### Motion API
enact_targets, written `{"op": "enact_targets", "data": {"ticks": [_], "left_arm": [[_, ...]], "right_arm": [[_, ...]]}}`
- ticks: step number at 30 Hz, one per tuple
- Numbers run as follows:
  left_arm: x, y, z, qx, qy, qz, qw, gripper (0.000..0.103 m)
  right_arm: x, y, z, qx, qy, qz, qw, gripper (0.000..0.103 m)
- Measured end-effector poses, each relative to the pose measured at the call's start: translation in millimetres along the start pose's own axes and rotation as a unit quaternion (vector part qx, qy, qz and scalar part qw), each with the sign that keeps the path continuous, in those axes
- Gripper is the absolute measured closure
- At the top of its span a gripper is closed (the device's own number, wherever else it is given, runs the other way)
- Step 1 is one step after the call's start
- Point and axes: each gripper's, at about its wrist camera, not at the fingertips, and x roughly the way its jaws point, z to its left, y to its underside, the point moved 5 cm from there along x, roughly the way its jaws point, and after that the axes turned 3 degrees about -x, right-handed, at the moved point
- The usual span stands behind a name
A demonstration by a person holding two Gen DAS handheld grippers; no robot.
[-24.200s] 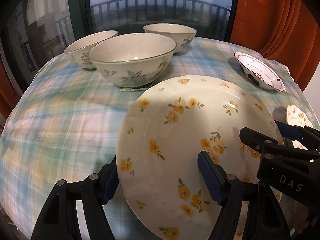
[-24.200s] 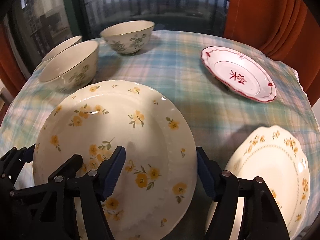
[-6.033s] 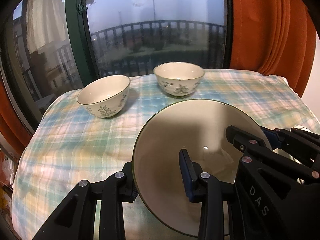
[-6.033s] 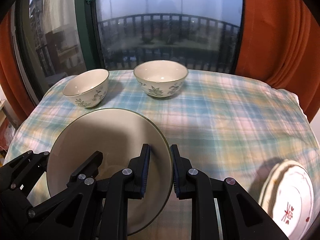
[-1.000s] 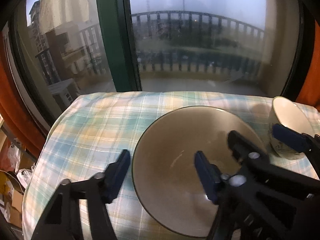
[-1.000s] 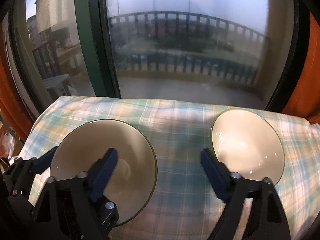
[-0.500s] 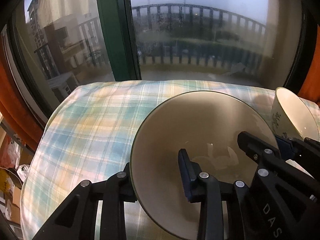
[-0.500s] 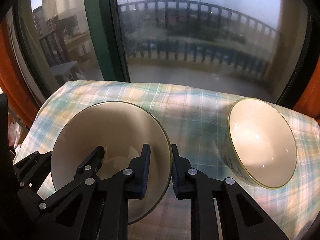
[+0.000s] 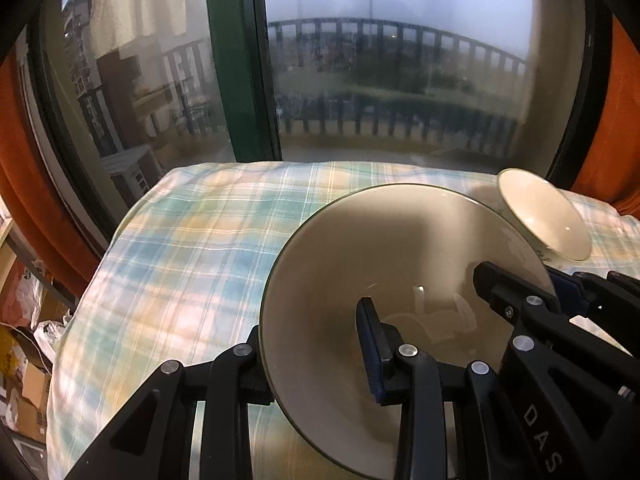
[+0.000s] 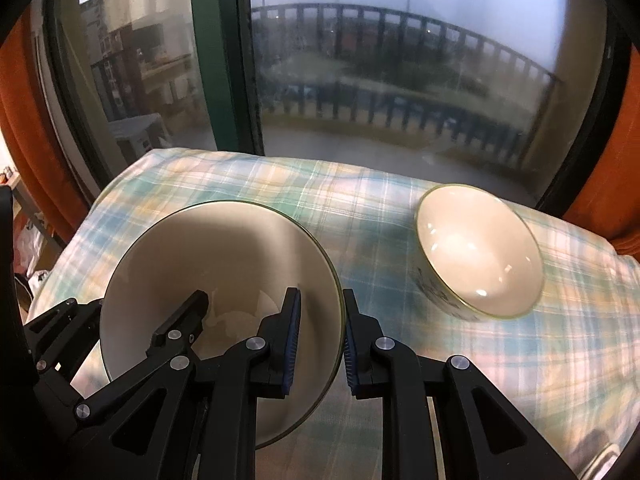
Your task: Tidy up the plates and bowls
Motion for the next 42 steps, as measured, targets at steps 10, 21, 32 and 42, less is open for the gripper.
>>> {"op": "enact_targets", "data": {"ticks": [10, 21, 32, 42], "left_arm": [[-56.7, 15.2, -9.7, -0.001, -0.003, -0.041, 0.9991, 0.071], [-107.8, 44.4, -37.0, 0.007, 0.007, -0.072, 0.9974, 0.071], [-150.8, 80.2, -69.1, 0.021, 0.010, -0.094, 0.9953, 0.071], [-174.8, 106.5, -106.1, 0.034, 0.022, -0.111, 0.9930, 0.071]], "right_arm": [[-60.4, 16.9, -4.4, 0.001, -0.001, -0.040, 0.999, 0.080], [-120.9, 52.3, -27.3, 0.007, 0.011, -0.070, 0.997, 0.080], [-169.8, 95.9, -54.1, 0.023, 0.009, -0.098, 0.995, 0.080], [-198.7, 134.0, -84.3, 0.042, 0.005, -0.122, 0.992, 0.080]]}}
